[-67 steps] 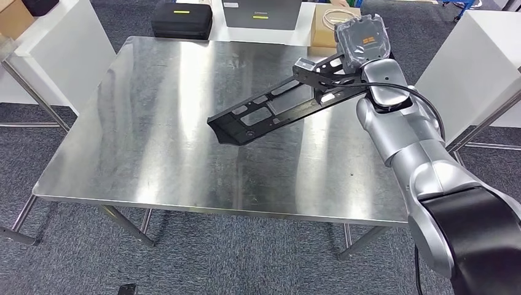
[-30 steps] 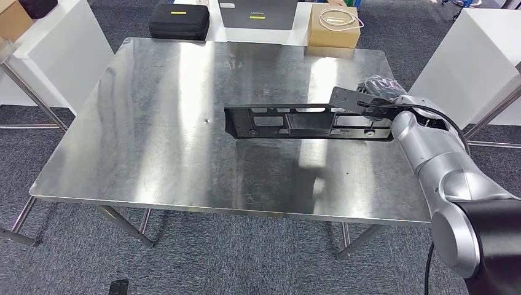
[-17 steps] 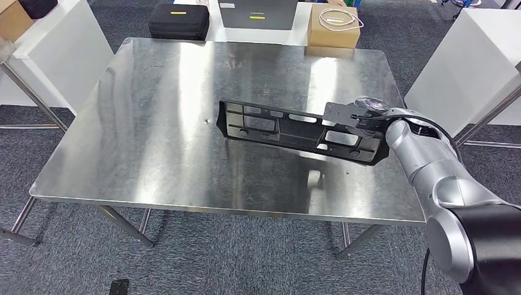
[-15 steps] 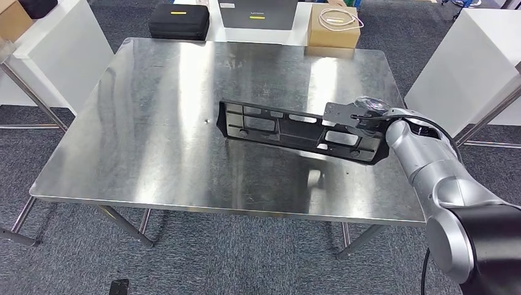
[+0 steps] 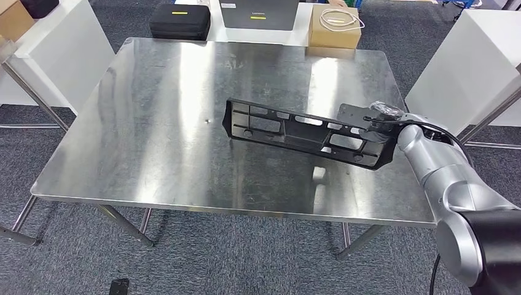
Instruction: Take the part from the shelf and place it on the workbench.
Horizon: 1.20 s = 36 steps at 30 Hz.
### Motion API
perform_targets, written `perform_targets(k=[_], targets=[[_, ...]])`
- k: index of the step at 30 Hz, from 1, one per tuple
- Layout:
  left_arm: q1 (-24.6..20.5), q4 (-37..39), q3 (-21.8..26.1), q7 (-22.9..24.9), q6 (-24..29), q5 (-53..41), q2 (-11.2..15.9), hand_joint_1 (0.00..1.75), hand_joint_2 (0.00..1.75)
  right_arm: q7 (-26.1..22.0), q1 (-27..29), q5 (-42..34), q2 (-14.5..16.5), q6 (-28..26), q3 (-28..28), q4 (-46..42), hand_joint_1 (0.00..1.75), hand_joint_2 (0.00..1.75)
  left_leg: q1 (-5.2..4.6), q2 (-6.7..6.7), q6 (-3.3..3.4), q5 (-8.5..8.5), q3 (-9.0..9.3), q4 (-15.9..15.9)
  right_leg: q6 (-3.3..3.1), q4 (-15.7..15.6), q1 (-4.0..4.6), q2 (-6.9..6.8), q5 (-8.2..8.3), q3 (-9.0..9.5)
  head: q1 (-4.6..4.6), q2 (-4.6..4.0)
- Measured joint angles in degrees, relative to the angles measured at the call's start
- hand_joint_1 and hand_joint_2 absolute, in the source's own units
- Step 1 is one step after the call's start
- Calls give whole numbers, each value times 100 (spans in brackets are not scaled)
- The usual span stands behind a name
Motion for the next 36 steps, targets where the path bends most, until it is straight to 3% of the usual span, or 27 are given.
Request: perform_targets(k=[6,12,26,30,36], targets=[[0,0,-2,168,-101,-52,-3,0,0,359,-4,-54,-201,-95,14,-7,0,175,0,-1,0,0,2,0,1,-1,0,-3,0,4,1,0],[-1,0,-12,234,-144,-101,-4,0,0,905,42,-127,-419,169,37,7,0,175,-1,-1,0,0,-1,1,1,0,0,-2,0,2,1,0],[-12,0,-27,301,-160,-121,-19,0,0,1436,47,3,-775,47,94,13,0,175,-1,0,-1,0,-3,0,3,0,4,0,-1,0,0,0],[-12,0,-26,302,-159,-94,-32,0,0,1823,8,125,-798,26,109,16,0,0,-1,0,0,0,-3,0,3,0,3,0,-1,0,-1,0],[-7,0,-20,358,-220,6,-53,0,0,3098,-71,603,-881,-398,236,17,0,0,-1,-1,0,0,-3,1,5,0,2,-5,-2,2,0,0]])
